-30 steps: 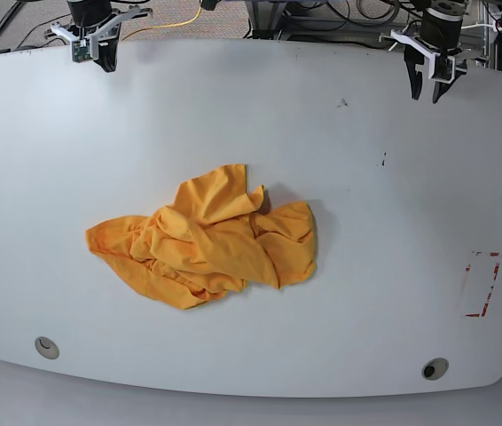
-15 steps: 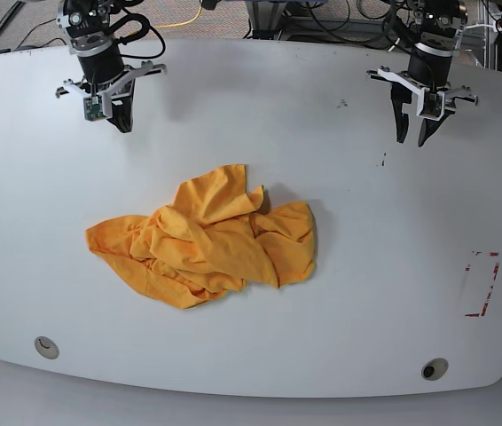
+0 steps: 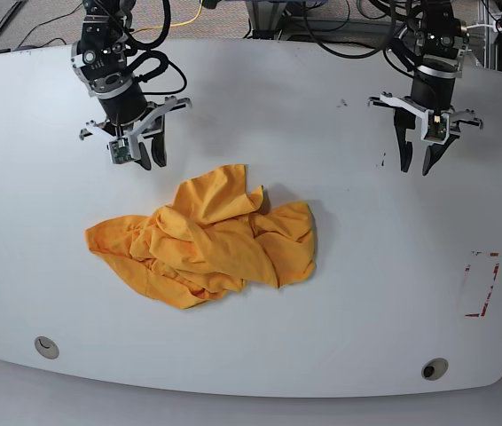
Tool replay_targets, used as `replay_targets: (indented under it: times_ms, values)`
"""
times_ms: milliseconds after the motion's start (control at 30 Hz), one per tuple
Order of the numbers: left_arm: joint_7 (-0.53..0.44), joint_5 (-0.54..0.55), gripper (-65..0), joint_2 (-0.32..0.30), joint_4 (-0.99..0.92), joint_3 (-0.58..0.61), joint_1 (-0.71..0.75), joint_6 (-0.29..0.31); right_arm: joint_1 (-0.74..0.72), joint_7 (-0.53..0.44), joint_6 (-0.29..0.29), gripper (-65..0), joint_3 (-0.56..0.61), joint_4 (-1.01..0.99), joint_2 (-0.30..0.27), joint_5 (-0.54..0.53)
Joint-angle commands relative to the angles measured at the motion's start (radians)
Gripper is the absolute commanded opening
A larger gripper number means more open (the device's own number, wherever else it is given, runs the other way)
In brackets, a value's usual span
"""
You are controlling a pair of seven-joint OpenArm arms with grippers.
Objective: Layout the t-shirt on the table in an organized manner, then fold the t-shirt properly
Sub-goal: 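Lower the right gripper onto the shirt edge and close on it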
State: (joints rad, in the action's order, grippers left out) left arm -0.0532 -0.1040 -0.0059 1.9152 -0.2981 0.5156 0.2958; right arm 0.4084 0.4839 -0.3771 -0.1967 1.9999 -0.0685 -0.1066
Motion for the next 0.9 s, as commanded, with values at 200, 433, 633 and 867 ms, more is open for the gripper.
replay_targets:
  times_ms: [200,433,633,867]
  values:
    - [0.068,0.008,-46.5,-0.003,0.017,0.032,-0.064,-0.005,-0.107,0.023,0.007,-38.2,-0.013,-0.020,0.035,0.000]
    - [0.083,0.008,-46.5,-0.007,0.019,0.058,-0.065,-0.005,-0.216,0.086,0.005,-38.2,-0.068,-0.103,0.039,-0.006]
    - [0.083,0.008,-46.5,-0.007,0.019,0.081,-0.059,-0.005,-0.309,0.086,-0.001,-38.2,-0.134,-0.210,0.035,-0.006]
    - [0.083,0.008,-46.5,-0.009,0.019,0.113,-0.045,-0.005,-0.421,0.083,-0.003,-38.2,-0.212,-0.374,0.005,-0.002]
